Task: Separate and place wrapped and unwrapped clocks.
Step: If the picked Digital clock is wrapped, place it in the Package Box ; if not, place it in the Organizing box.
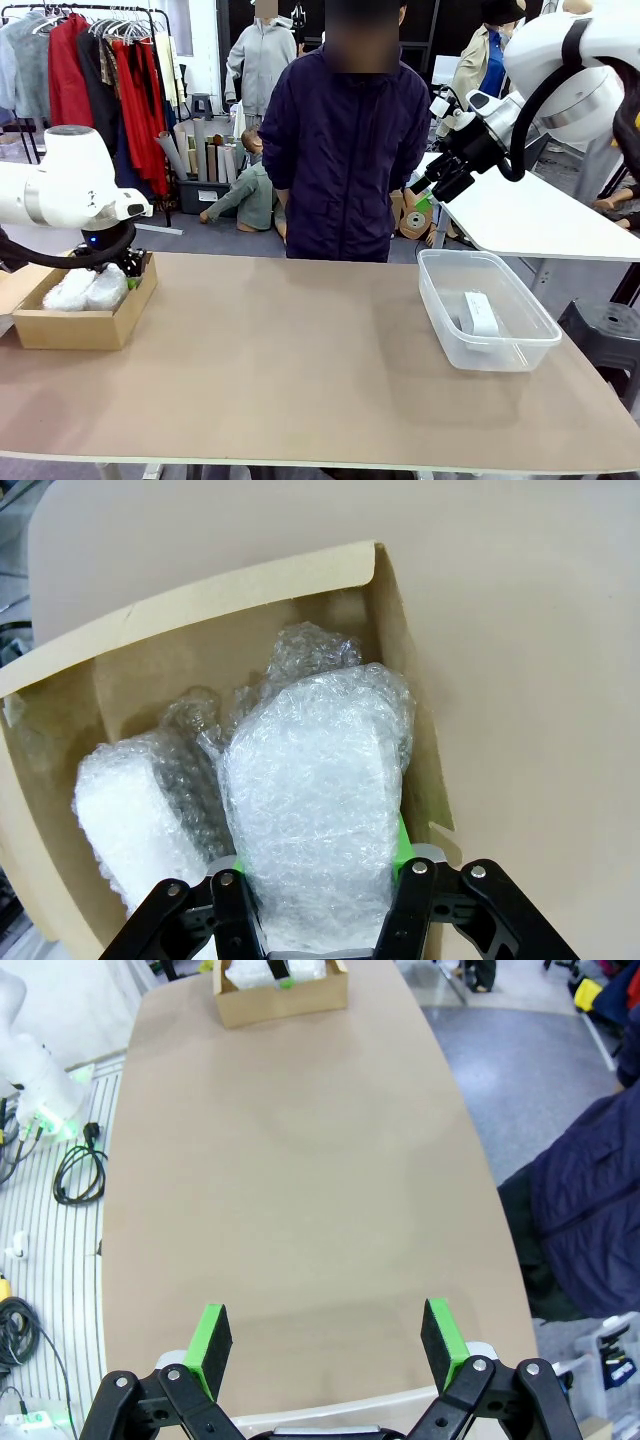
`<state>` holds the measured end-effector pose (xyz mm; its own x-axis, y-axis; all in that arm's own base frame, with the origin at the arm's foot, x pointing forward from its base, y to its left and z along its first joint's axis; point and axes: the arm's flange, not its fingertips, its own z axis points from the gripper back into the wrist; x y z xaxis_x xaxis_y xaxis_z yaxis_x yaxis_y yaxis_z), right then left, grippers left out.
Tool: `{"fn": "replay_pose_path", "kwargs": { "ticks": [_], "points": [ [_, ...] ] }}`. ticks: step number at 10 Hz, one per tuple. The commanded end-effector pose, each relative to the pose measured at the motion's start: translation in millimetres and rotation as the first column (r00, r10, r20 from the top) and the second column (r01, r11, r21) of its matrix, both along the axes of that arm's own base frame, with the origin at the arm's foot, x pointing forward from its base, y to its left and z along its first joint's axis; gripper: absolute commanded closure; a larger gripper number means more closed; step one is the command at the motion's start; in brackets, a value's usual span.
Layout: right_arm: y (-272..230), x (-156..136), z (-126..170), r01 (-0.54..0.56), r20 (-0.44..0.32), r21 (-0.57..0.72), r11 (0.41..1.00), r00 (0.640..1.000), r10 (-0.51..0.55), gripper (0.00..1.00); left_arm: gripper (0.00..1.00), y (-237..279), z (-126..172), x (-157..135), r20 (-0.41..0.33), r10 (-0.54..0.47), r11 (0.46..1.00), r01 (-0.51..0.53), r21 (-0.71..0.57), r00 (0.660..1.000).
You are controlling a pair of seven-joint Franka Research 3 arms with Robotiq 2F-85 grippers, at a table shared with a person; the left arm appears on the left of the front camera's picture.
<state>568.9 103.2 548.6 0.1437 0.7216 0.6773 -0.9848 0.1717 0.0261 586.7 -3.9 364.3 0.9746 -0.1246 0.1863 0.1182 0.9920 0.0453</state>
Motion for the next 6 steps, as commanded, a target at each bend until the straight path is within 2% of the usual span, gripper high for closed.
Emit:
{"fn": "replay_pose_path", "kwargs": {
  "ticks": [1,2,6],
  "points": [
    [0.4,-0.2,0.6,0.000,0.001,0.000,1.000,1.000,0.000,0.00,1.00,7.5,4.5,3.1,0.006,-0.009,1.000,0.009,-0.007,1.000],
    [0.4,-0.2,0.6,0.000,0.001,0.000,1.000,1.000,0.000,0.00,0.92,8.3,2.0,3.6,-0.002,-0.004,1.000,0.004,-0.011,1.000],
    [0.4,-0.2,0.6,0.000,0.001,0.000,1.000,1.000,0.000,0.00,0.16,9.5,3.2,3.5,-0.018,-0.008,0.999,0.008,-0.035,1.000]
  ]
}}
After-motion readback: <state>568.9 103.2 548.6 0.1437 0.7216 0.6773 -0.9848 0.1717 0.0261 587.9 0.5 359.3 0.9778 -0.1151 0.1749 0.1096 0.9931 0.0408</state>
